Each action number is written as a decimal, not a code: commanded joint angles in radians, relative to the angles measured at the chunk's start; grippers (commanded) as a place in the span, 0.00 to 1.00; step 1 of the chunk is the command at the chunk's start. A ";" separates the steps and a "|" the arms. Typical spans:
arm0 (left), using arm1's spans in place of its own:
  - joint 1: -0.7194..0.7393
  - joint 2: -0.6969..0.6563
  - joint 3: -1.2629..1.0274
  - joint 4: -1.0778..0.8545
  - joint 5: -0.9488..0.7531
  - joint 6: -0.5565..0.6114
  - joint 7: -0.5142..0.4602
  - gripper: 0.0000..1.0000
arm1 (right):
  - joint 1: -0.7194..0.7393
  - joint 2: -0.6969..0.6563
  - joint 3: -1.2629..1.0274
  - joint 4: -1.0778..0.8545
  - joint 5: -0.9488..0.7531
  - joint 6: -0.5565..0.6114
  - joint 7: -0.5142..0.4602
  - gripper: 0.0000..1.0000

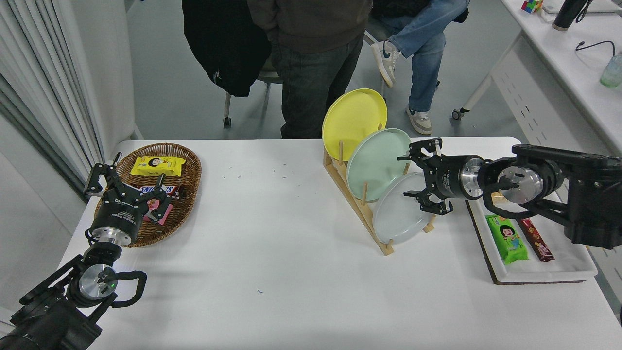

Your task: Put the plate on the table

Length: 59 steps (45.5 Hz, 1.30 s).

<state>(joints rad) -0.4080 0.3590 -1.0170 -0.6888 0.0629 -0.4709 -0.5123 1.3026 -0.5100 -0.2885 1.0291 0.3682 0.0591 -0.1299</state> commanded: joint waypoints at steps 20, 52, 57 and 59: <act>0.000 0.000 0.000 0.000 0.000 0.000 0.000 0.98 | 0.001 0.001 0.002 0.002 -0.002 0.002 -0.036 0.44; 0.000 0.000 0.000 0.000 0.000 0.000 0.000 0.98 | 0.000 -0.007 0.086 0.003 0.000 0.004 -0.158 0.40; 0.000 0.000 0.000 0.000 0.000 0.000 0.000 0.98 | 0.001 -0.008 0.086 0.003 0.000 0.004 -0.165 0.33; 0.000 0.000 0.000 0.000 0.000 0.000 0.000 0.98 | 0.004 -0.008 0.086 0.003 0.000 0.002 -0.166 0.32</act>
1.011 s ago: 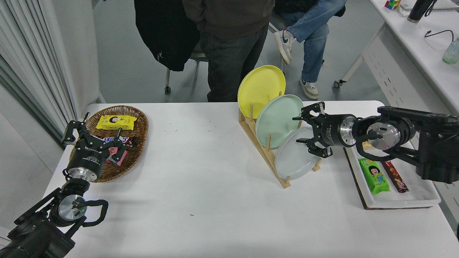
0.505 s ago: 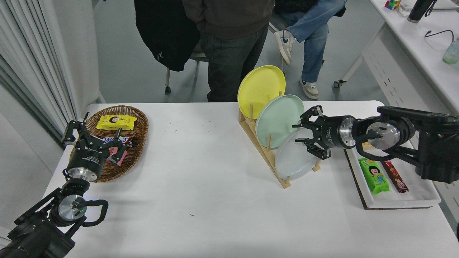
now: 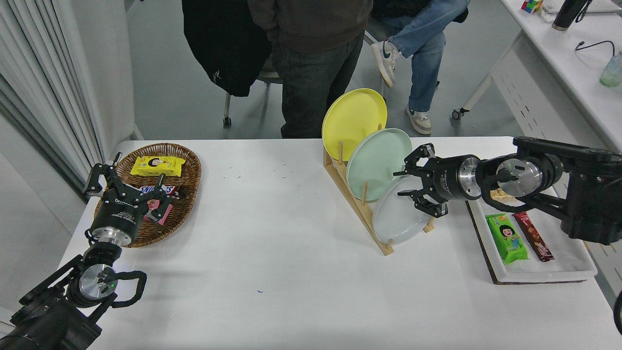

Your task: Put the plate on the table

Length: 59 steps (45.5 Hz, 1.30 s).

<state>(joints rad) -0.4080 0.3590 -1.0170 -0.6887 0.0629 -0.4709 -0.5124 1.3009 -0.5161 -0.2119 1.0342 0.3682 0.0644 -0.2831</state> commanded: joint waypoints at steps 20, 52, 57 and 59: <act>0.000 0.000 0.000 0.000 0.000 0.000 0.000 0.98 | 0.011 -0.004 0.023 -0.008 -0.021 -0.031 -0.036 0.27; 0.000 0.000 0.000 0.000 0.000 0.000 0.000 0.98 | 0.008 -0.018 0.051 -0.008 -0.061 -0.046 -0.053 0.20; 0.000 0.000 0.000 0.000 0.000 0.000 0.000 0.98 | 0.006 -0.018 0.051 -0.008 -0.061 -0.048 -0.053 0.20; 0.000 0.000 0.000 0.000 0.000 0.000 0.000 0.98 | 0.006 -0.018 0.051 -0.013 -0.061 -0.048 -0.053 0.19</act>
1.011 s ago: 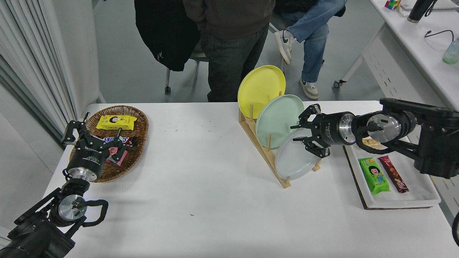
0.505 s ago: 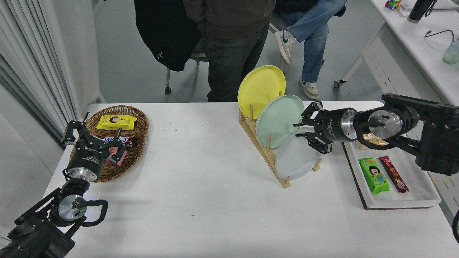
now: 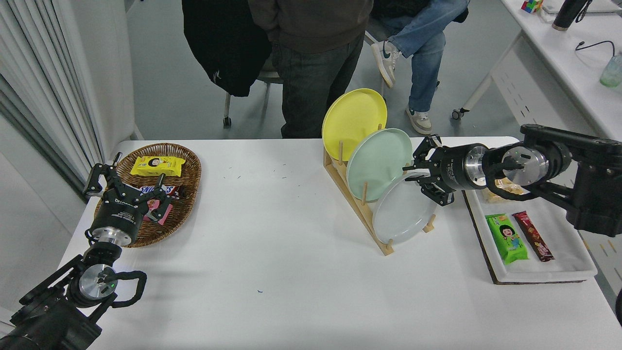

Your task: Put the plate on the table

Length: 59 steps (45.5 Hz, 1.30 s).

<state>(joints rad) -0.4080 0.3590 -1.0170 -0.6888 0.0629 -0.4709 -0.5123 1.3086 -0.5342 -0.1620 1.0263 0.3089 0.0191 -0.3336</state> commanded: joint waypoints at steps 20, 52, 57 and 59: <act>0.000 0.000 0.000 0.000 0.000 0.000 0.000 0.98 | -0.002 0.000 0.001 -0.028 -0.002 -0.001 -0.002 0.16; 0.000 0.000 0.000 0.000 0.000 0.000 0.000 0.98 | 0.000 0.000 0.001 -0.029 0.001 0.016 -0.024 0.05; 0.000 0.000 0.000 0.000 0.000 0.000 0.000 0.98 | 0.001 -0.001 0.001 -0.028 0.001 0.019 -0.027 0.00; 0.000 0.000 0.000 0.000 0.000 0.000 0.000 0.98 | 0.001 -0.001 0.002 -0.029 0.001 0.019 -0.033 0.00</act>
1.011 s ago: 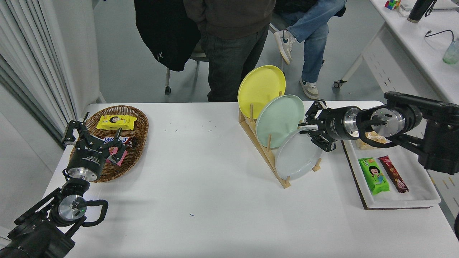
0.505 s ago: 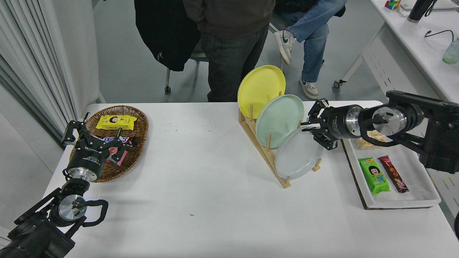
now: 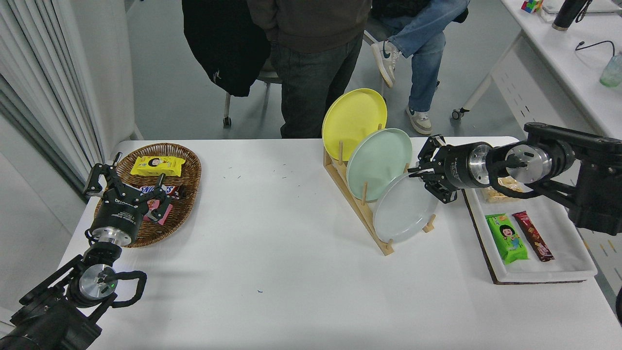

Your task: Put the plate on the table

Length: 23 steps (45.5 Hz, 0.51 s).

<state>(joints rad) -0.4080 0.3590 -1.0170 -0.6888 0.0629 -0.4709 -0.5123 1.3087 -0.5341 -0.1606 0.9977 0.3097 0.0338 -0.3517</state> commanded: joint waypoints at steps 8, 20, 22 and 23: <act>0.000 0.000 0.000 0.000 0.000 0.000 0.000 0.98 | 0.003 -0.001 0.018 0.002 0.000 0.005 -0.026 0.00; 0.000 0.000 0.000 0.000 0.000 0.000 0.000 0.98 | 0.012 -0.017 0.087 0.004 -0.003 0.009 -0.058 0.00; 0.000 0.000 0.000 0.000 0.000 0.000 0.000 0.98 | 0.014 -0.020 0.099 0.004 -0.003 0.014 -0.058 0.00; 0.000 0.000 0.000 0.000 0.000 0.000 0.000 0.98 | 0.015 -0.020 0.104 0.004 -0.004 0.014 -0.059 0.00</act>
<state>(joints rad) -0.4080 0.3589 -1.0170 -0.6888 0.0629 -0.4709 -0.5123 1.3166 -0.5436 -0.1117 1.0016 0.3085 0.0402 -0.3938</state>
